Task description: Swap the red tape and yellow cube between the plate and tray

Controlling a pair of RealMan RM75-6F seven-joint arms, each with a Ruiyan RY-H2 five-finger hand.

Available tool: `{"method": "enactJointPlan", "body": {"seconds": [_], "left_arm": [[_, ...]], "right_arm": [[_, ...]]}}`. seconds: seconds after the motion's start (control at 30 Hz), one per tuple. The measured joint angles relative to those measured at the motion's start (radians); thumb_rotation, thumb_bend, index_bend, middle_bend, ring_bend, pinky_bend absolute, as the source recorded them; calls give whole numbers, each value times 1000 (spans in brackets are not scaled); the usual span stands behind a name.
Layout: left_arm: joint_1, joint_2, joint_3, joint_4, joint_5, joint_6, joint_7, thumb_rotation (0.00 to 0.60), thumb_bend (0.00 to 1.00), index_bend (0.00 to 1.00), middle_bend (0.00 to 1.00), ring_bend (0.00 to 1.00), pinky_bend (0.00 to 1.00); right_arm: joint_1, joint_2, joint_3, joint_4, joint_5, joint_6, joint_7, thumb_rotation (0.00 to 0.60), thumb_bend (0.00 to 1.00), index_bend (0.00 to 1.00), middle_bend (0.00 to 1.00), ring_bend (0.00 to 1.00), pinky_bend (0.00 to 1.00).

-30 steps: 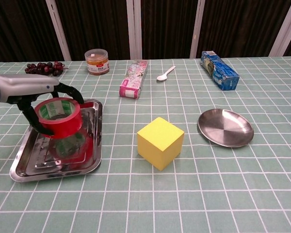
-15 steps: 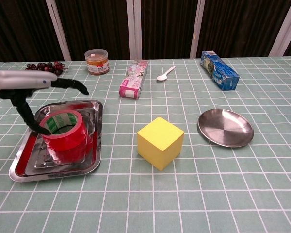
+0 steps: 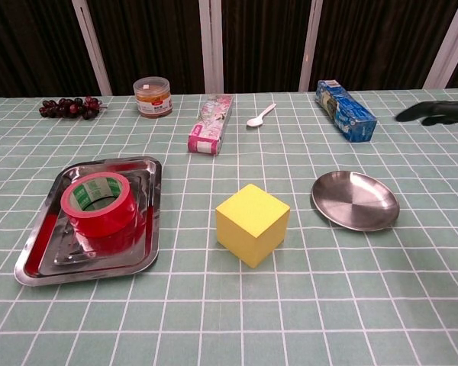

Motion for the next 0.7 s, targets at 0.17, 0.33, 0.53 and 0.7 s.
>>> {"method": "enactJointPlan", "body": {"seconds": [0.17, 0.33, 0.53, 0.7], "left_arm": [[76, -38, 11, 85, 6, 65, -90, 600, 25, 119, 0, 0, 0], [111, -81, 7, 168, 2, 75, -164, 600, 26, 119, 0, 0, 0], [146, -115, -4, 236, -11, 80, -215, 600, 26, 119, 0, 0, 0], [170, -126, -20, 259, -18, 97, -222, 600, 28, 119, 0, 0, 0]], "right_arm": [[116, -67, 34, -36, 72, -115, -98, 600, 133, 45, 0, 50, 11], [218, -158, 61, -38, 188, -167, -239, 600, 132, 45, 0, 49, 11], [355, -305, 75, 24, 286, -189, -423, 600, 132, 45, 0, 50, 11], [432, -380, 85, 94, 348, -209, -451, 600, 132, 45, 0, 50, 11]]}}
